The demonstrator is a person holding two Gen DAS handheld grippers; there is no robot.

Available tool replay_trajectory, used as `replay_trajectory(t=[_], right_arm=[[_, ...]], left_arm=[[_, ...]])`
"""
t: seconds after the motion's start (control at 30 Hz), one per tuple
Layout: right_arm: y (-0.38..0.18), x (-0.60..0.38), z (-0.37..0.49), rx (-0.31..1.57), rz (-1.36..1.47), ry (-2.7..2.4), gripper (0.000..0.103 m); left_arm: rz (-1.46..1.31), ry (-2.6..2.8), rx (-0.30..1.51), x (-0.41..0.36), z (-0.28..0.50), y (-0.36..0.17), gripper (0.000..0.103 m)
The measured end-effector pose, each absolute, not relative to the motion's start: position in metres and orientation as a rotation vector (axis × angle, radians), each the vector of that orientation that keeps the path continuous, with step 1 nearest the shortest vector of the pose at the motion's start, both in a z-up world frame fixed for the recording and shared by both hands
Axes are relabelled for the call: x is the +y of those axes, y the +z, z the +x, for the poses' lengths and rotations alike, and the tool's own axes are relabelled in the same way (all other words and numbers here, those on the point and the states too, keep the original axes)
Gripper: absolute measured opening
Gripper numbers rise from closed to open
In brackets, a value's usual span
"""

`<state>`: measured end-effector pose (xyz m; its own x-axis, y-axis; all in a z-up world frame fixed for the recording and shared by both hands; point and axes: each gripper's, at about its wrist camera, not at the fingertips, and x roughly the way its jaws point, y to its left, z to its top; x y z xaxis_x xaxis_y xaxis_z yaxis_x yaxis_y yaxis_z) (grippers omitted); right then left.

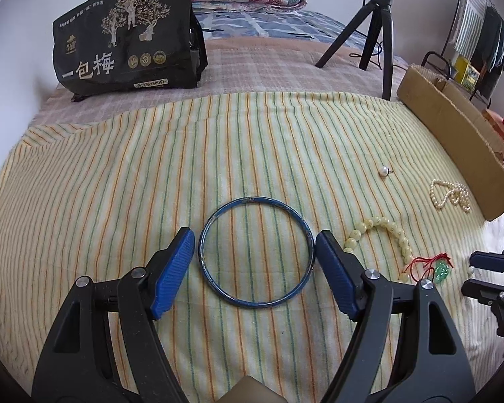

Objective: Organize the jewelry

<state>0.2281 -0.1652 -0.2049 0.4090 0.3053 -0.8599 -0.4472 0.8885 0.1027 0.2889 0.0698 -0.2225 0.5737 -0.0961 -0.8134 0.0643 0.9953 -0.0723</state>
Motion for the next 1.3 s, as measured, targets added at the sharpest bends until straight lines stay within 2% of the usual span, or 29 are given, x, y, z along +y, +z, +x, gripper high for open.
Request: replay_trajectory(t=[0.17,0.7,0.8,0.9,0.93,1.13,1.3], right_arm=[[-0.205,-0.164,0.228,1.053,-0.142,0.484,0.039],[-0.205,-0.162,0.227,1.053,-0.148,0.495,0.039],[-0.205,-0.163,0.227,1.053,-0.152,0.498,0.039],[-0.205,-0.164,0.227,1.053,-0.146,0.506,0.039],[-0.206,-0.165,0.227,1.052,-0.148,0.507,0.038],[-0.206,-0.167,0.224,1.047,-0.147,0.507,0.020],[-0.206,-0.167,0.220,1.034,-0.157,0.515,0.012]], left_arm=[[-0.090,-0.108,0.953,0.081,0.289,-0.222,0.082],[0.072,-0.094,0.942,0.058,0.286,-0.228,0.082],[0.082,-0.087,0.933,0.056,0.284,-0.228,0.082],[0.090,-0.094,0.930,0.055,0.283,-0.228,0.077],[0.094,-0.097,0.929,0.054,0.282,-0.228,0.074],[0.102,-0.095,0.926,0.051,0.281,-0.228,0.074],[0.100,-0.094,0.925,0.050,0.280,-0.228,0.073]])
